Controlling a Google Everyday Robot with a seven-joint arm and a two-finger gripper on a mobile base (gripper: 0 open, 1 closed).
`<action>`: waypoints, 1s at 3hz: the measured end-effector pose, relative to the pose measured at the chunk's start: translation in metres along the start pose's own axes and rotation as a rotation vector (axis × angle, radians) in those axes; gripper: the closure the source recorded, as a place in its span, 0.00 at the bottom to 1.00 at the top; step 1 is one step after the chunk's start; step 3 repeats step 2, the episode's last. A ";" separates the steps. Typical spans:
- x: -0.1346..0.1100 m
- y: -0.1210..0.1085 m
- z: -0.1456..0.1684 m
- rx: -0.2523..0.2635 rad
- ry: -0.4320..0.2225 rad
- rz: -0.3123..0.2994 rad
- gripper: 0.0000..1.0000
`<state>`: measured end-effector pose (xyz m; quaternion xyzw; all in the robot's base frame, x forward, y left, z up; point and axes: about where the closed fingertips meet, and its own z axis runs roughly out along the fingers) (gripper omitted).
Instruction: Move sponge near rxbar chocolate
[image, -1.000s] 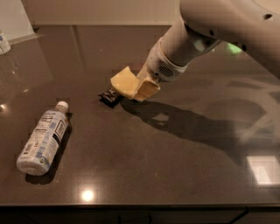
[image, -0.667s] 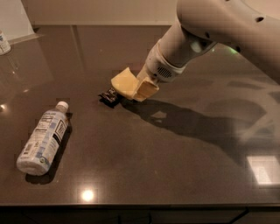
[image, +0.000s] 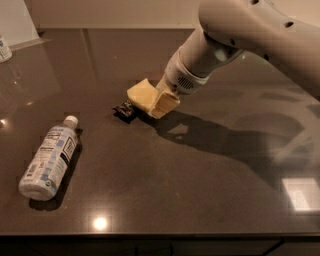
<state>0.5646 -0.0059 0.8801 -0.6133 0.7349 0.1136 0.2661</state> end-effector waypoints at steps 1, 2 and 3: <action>-0.001 0.001 0.000 -0.001 0.000 -0.002 0.00; -0.001 0.001 0.000 -0.001 0.000 -0.002 0.00; -0.001 0.001 0.000 -0.001 0.000 -0.002 0.00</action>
Offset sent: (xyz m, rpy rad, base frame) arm -0.0007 0.0009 0.0002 -0.0007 -0.0004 0.0020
